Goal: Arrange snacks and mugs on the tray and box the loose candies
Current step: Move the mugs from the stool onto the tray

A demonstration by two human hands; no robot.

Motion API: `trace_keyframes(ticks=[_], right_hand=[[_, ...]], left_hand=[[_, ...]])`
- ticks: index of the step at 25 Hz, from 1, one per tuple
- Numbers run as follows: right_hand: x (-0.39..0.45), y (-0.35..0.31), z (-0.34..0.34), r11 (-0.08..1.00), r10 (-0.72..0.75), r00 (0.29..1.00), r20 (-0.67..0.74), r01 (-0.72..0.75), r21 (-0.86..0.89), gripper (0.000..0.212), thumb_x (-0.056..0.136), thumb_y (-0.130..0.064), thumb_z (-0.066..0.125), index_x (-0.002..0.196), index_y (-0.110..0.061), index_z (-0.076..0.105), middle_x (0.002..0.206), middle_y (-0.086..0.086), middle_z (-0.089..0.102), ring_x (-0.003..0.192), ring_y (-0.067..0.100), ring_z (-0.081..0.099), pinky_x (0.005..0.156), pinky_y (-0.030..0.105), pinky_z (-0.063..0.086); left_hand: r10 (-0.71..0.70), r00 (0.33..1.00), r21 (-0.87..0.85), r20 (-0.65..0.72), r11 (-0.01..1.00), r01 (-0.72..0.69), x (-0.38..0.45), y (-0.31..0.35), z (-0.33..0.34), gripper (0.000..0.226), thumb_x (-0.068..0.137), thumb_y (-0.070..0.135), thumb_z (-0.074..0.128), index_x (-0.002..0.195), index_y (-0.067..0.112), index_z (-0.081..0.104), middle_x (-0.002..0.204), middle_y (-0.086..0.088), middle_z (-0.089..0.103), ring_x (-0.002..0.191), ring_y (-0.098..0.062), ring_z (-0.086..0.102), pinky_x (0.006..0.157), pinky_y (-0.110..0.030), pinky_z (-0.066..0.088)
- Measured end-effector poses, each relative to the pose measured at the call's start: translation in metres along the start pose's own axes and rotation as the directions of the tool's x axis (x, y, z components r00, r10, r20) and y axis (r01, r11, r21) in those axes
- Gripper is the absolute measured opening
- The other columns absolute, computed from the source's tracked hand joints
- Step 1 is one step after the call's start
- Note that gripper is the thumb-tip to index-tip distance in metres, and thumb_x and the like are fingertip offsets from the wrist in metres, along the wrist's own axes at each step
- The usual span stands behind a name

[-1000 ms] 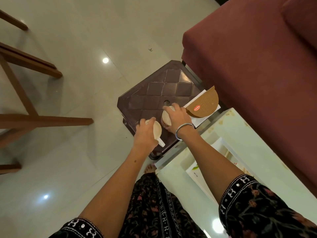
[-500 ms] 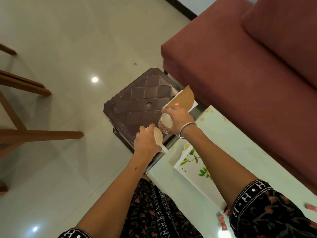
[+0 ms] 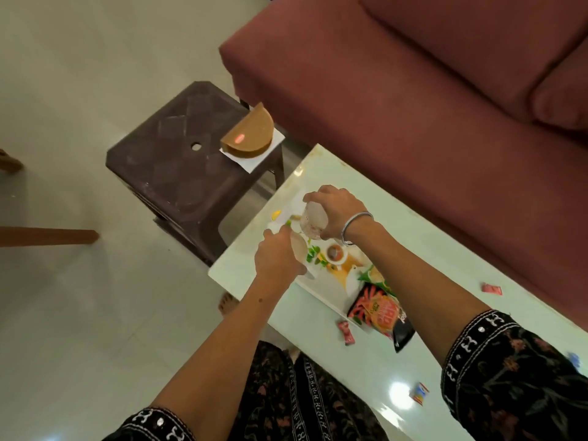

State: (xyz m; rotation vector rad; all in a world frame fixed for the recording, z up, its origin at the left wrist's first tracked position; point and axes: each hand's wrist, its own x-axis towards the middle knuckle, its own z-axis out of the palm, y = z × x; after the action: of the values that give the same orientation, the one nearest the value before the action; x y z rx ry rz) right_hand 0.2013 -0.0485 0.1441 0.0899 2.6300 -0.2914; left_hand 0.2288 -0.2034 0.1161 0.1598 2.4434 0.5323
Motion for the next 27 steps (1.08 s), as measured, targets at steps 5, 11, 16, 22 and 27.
trace_keyframes(ticks=[5,11,16,22,27], right_hand=[[-0.011,0.054,0.039,0.999,0.020,0.998,0.053,-0.018,-0.026,0.081,0.059,-0.025,0.081,0.129,-0.035,0.041,0.128,0.001,0.047,0.108,0.030,0.051,0.083,0.040,0.052],[-0.005,0.096,0.085,0.999,0.047,0.995,0.090,-0.048,0.014,0.078,0.064,-0.025,0.078,0.132,-0.033,0.040,0.136,0.005,0.043,0.113,0.033,0.049,0.089,0.042,0.051],[0.004,0.114,0.116,0.999,0.048,0.990,0.133,-0.046,-0.013,0.086,0.062,-0.021,0.082,0.135,-0.033,0.039,0.141,0.007,0.039,0.118,0.034,0.046,0.090,0.042,0.050],[0.008,0.130,0.136,0.997,0.055,0.991,0.118,-0.060,0.039,0.076,0.068,-0.024,0.075,0.134,-0.031,0.040,0.143,0.008,0.036,0.124,0.037,0.039,0.090,0.044,0.048],[0.013,0.133,0.144,0.995,0.061,0.991,0.121,-0.070,0.071,0.076,0.068,-0.022,0.075,0.134,-0.030,0.040,0.144,0.009,0.035,0.126,0.037,0.037,0.092,0.045,0.048]], left_hand=[[-0.002,0.998,0.006,0.062,1.000,0.002,0.001,0.026,0.054,0.087,0.057,0.033,0.084,0.129,0.021,0.037,0.123,-0.011,0.044,0.107,-0.030,0.053,0.080,-0.037,0.050],[0.013,0.992,0.048,0.125,0.999,-0.019,0.016,0.040,0.105,0.087,0.059,0.030,0.084,0.130,0.020,0.035,0.122,-0.012,0.043,0.104,-0.031,0.056,0.082,-0.038,0.051],[0.021,0.989,0.087,0.144,0.996,-0.034,0.030,0.047,0.135,0.085,0.061,0.026,0.082,0.131,0.020,0.033,0.126,-0.014,0.041,0.106,-0.032,0.054,0.084,-0.038,0.050],[0.031,0.991,0.102,0.133,0.994,-0.045,0.041,0.051,0.156,0.085,0.064,0.024,0.081,0.132,0.021,0.031,0.126,-0.015,0.041,0.105,-0.032,0.054,0.084,-0.036,0.049],[0.030,0.991,0.141,0.132,0.989,-0.048,0.044,0.050,0.166,0.086,0.065,0.025,0.080,0.134,0.021,0.029,0.127,-0.016,0.040,0.107,-0.031,0.053,0.084,-0.036,0.049]])
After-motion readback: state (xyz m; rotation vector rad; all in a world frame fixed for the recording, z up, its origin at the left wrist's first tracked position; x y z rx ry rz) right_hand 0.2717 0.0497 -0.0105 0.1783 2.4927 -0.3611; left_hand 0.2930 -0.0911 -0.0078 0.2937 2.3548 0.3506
